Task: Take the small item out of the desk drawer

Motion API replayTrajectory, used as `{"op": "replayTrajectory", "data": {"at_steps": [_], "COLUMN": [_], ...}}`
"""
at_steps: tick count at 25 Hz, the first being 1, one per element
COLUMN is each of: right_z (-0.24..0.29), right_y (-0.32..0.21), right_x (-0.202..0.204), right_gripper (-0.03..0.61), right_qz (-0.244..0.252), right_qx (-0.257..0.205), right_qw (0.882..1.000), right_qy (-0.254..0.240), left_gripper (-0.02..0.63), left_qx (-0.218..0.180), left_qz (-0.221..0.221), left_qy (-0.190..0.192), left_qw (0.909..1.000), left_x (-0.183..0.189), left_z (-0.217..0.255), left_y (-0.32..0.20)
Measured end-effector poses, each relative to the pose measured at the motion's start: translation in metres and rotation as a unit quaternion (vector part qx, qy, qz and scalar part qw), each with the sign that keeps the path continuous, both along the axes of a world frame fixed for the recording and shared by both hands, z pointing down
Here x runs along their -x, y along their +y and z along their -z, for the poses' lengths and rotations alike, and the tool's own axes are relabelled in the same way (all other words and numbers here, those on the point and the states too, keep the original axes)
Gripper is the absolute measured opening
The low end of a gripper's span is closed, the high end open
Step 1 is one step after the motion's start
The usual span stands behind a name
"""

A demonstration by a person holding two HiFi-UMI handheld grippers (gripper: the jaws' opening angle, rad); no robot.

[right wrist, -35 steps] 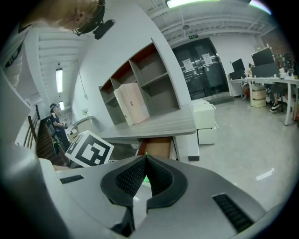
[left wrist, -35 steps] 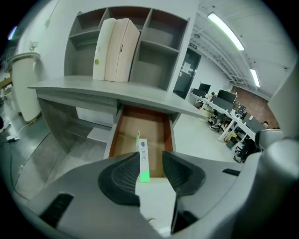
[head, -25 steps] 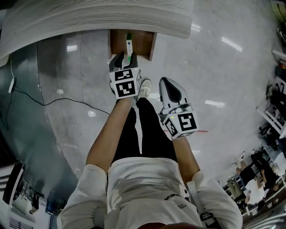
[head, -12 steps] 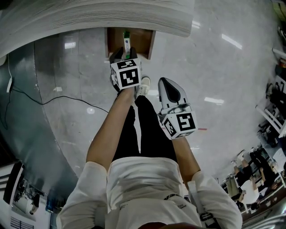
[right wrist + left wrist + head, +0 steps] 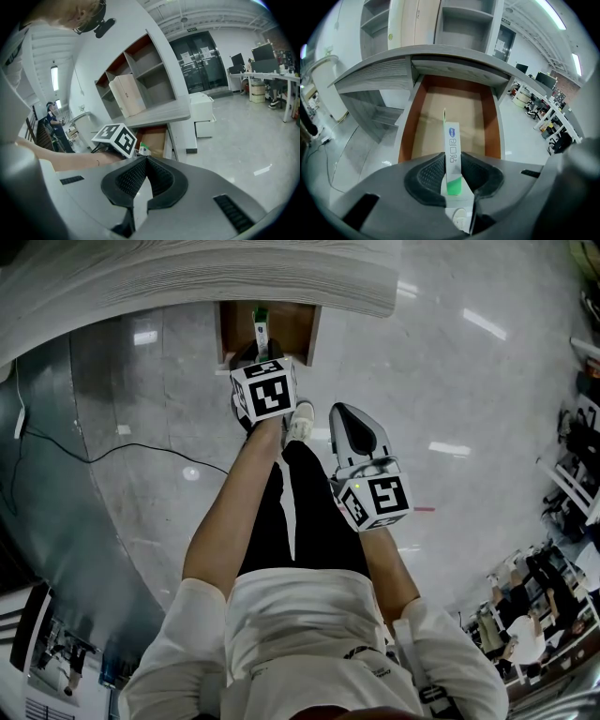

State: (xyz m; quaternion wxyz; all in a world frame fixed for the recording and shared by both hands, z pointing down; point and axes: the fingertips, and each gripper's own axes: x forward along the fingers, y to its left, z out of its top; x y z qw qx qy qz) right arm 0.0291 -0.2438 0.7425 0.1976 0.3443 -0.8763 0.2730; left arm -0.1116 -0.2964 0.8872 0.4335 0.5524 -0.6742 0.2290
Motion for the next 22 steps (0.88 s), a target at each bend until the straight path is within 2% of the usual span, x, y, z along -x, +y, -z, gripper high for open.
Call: {"op": "replayTrajectory", "data": {"at_steps": [6,14,18,22], "right_z": [0.005,0.016,0.024,0.049], "right_y": [0.002,0.01,0.014,0.019], "right_x": [-0.006,0.002,0.015,0.007], "right_gripper": [0.032,0.032,0.032,0.032], "right_qz": [-0.007,-0.014,-0.018,-0.021], "right_qx": [-0.007,-0.012,-0.021,-0.029], "right_qw": [1.0,1.0,1.0,0.999], "right_qy": [-0.001,-0.001,0.0,-0.002], "left_gripper": [0.106,0.104,0.104,0.104], "left_qx": [-0.008,-0.025,-0.032,-0.038], "left_qz": [0.011,-0.002,-0.012,-0.017], "left_qy": [0.009,0.008,0.004,0.007], "left_qw": [0.9999,0.9997,0.9994,0.9991], "left_x": [0.006,0.011,0.018,0.012], "left_z": [0.003,0.024,0.04,0.074], "left_y": [0.003,0.005,0.012,0.019]}}
